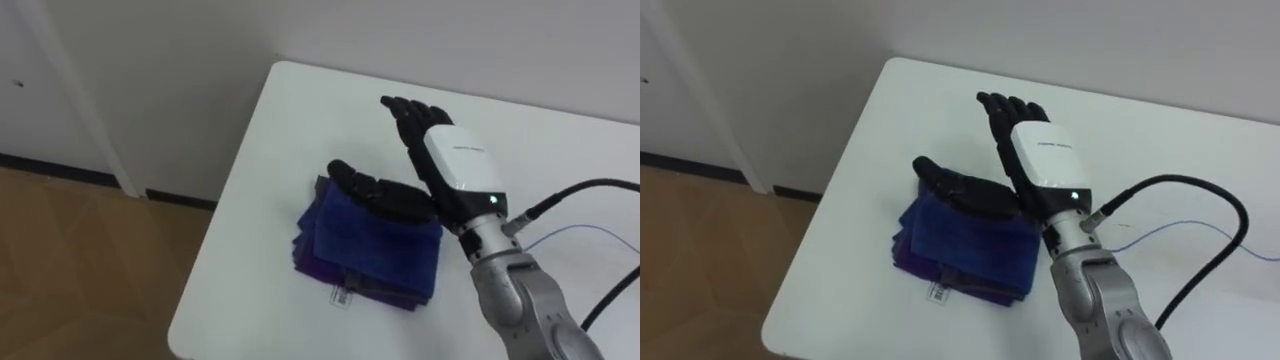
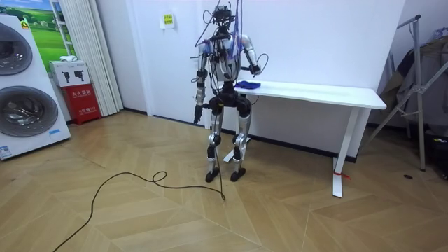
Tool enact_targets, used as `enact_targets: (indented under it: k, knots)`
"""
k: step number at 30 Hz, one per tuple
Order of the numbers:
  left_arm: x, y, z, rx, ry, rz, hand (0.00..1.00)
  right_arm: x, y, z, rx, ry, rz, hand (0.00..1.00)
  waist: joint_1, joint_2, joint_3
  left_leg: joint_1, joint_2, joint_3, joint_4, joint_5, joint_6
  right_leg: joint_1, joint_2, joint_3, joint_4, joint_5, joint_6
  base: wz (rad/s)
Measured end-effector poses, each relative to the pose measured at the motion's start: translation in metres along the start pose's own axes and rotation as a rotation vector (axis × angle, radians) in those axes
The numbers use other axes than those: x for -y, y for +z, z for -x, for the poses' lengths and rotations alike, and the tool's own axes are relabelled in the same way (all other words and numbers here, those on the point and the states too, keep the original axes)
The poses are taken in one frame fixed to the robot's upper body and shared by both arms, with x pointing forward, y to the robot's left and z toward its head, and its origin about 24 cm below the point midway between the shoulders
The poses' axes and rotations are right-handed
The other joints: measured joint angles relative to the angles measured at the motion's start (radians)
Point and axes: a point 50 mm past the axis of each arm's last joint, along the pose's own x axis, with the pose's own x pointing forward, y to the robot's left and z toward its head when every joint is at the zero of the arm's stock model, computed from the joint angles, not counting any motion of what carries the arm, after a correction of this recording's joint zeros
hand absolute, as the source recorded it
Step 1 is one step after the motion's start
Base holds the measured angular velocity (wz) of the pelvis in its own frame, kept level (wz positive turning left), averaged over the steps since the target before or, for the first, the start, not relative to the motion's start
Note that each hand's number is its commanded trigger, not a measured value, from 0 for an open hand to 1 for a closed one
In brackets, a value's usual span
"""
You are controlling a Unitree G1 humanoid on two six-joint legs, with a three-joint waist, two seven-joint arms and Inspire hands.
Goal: Wipe table
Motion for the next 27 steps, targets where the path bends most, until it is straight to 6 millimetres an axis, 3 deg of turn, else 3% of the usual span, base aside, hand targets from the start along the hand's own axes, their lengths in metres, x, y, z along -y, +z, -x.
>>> enact_targets:
  k: [8, 13, 20, 27]
  knots:
    - [0.001, 0.013, -0.002, 0.035, -0.021, -0.016, 0.0, -0.017, 0.01, 0.007, 0.037, 0.131, -0.02, 0.0, -0.001, -0.001, -0.0012, 0.0, -0.002, 0.0, 0.001, 0.0, 0.0, 0.0, -0.002, -0.001, 0.0, -0.001, 0.002, 0.0]
    - [0.001, 0.012, -0.002, 0.032, -0.025, -0.003, 0.0, -0.036, 0.0, 0.028, -0.027, 0.221, -0.04, 0.0, -0.009, -0.002, -0.001, 0.001, -0.002, -0.001, 0.002, 0.0, 0.0, 0.003, -0.003, 0.001, 0.0, -0.003, 0.003, 0.01]
    - [0.001, 0.014, -0.002, 0.038, -0.024, -0.001, 0.0, -0.044, -0.019, 0.035, -0.104, 0.264, -0.022, 0.0, -0.012, -0.005, -0.0006, 0.001, -0.002, 0.004, 0.002, 0.0, 0.0, 0.002, -0.001, 0.004, 0.0, -0.003, 0.003, 0.0]
    - [0.001, 0.012, -0.002, 0.033, -0.021, -0.001, 0.0, -0.048, -0.021, 0.042, -0.116, 0.274, -0.004, 0.0, -0.011, -0.018, -0.0005, 0.001, -0.001, 0.027, 0.001, 0.0, 0.0, 0.002, -0.002, 0.01, -0.001, -0.006, 0.005, -0.01]
